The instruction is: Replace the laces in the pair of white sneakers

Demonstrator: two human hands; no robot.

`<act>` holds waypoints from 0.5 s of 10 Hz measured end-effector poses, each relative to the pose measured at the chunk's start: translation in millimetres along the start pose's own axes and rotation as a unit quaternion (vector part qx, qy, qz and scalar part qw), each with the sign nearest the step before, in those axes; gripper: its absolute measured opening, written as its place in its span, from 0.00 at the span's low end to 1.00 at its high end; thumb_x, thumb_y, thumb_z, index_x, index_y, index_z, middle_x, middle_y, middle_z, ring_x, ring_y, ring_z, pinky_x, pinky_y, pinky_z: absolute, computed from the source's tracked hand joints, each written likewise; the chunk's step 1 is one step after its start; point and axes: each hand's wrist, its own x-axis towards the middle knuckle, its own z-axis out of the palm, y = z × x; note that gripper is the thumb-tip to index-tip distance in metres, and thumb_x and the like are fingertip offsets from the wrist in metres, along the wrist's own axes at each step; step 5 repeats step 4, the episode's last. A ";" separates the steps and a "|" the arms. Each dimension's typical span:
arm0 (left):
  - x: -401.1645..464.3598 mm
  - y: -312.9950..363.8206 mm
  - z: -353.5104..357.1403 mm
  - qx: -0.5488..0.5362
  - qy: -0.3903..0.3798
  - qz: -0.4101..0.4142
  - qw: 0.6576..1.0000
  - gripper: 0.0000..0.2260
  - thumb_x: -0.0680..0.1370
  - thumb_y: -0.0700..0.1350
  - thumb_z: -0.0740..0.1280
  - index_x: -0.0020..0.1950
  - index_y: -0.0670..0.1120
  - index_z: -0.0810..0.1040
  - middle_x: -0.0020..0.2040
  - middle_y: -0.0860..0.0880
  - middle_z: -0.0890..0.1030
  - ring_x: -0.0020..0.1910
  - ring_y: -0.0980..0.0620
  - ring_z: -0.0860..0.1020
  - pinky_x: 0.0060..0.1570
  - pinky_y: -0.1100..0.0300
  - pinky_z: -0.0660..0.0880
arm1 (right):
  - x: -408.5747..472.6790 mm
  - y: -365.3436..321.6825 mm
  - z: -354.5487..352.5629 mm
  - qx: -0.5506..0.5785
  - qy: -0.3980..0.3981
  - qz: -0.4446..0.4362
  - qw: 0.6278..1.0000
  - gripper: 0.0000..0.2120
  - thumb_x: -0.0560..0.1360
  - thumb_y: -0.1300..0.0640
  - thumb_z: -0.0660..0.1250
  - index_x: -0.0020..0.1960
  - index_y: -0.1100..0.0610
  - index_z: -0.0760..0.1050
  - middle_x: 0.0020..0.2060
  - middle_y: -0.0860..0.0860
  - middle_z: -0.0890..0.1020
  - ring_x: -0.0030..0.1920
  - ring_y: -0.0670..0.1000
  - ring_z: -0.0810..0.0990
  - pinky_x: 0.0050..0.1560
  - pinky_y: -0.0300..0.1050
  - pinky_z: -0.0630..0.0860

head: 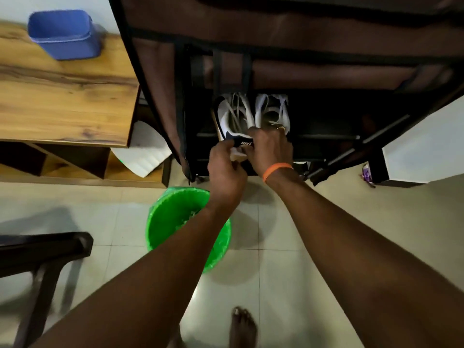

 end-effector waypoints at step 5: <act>8.5 -6.9 -23.4 0.022 -0.107 -0.036 0.993 0.23 0.74 0.32 0.63 0.69 0.39 0.71 0.61 0.41 0.79 0.61 0.45 0.78 0.62 0.53 0.73 | -0.3 1.9 12.3 0.018 -0.033 0.056 0.998 0.32 0.71 0.53 0.73 0.72 0.49 0.66 0.72 0.58 0.64 0.72 0.66 0.59 0.68 0.65 0.64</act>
